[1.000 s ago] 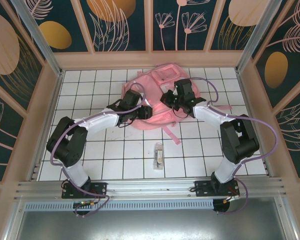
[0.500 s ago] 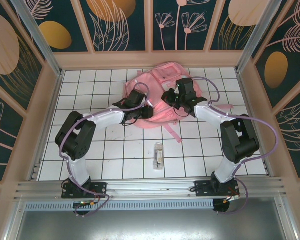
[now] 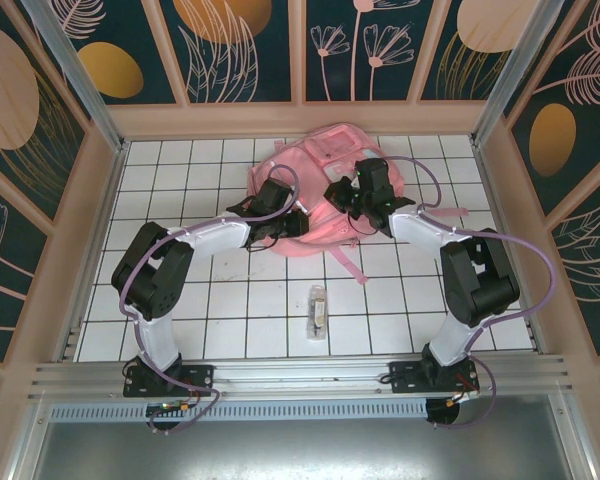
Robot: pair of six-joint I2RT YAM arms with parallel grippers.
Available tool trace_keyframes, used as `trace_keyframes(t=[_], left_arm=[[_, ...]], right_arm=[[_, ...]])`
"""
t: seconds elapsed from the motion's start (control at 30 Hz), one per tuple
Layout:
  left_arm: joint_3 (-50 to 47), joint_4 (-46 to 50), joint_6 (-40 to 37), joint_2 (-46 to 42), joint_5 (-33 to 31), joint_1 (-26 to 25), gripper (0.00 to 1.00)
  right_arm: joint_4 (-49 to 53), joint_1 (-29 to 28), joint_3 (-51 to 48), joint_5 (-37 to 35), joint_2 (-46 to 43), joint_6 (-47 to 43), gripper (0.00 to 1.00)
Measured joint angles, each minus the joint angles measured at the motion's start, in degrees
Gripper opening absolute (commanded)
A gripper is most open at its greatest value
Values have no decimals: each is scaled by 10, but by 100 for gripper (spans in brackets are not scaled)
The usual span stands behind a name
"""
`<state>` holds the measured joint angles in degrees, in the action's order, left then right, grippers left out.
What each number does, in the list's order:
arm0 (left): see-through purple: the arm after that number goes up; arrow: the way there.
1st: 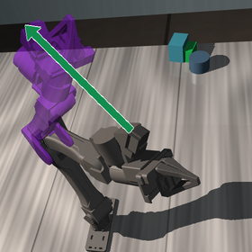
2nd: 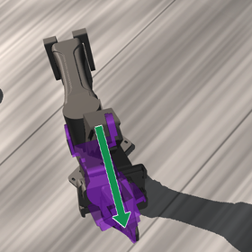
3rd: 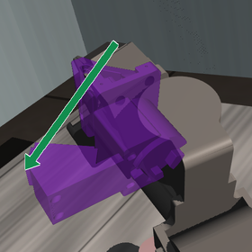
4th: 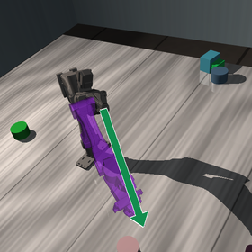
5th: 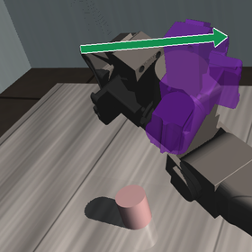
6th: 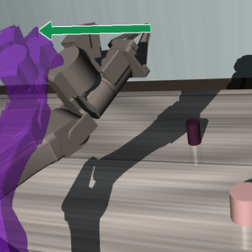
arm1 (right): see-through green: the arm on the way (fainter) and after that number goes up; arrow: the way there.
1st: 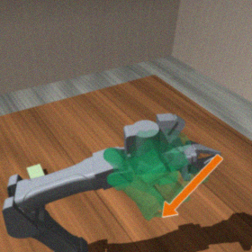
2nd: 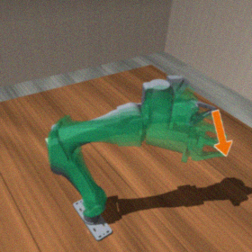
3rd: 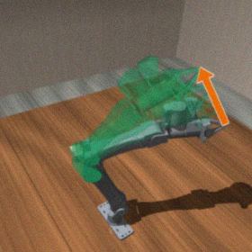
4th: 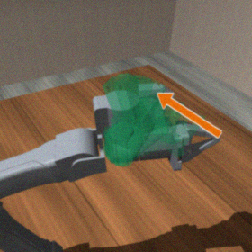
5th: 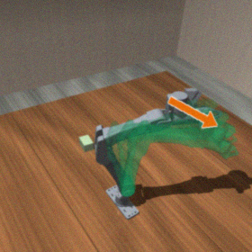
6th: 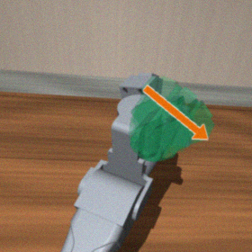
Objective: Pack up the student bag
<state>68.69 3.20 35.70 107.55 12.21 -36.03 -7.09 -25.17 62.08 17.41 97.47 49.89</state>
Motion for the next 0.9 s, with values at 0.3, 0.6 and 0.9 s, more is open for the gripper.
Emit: trace_keyframes(t=[0.3, 0.6, 0.9], left_arm=[[-10, 0, 6, -24, 24, -2, 20], [15, 10, -14, -17, 20, -17, 35], [47, 68, -20, 2, -58, -21, 42]], right_arm=[[-9, 3, -3, 3, 1, 0, 0], [-15, 3, -5, 14, 9, 0, 0], [-22, 3, -11, 16, 9, 0, 0]])
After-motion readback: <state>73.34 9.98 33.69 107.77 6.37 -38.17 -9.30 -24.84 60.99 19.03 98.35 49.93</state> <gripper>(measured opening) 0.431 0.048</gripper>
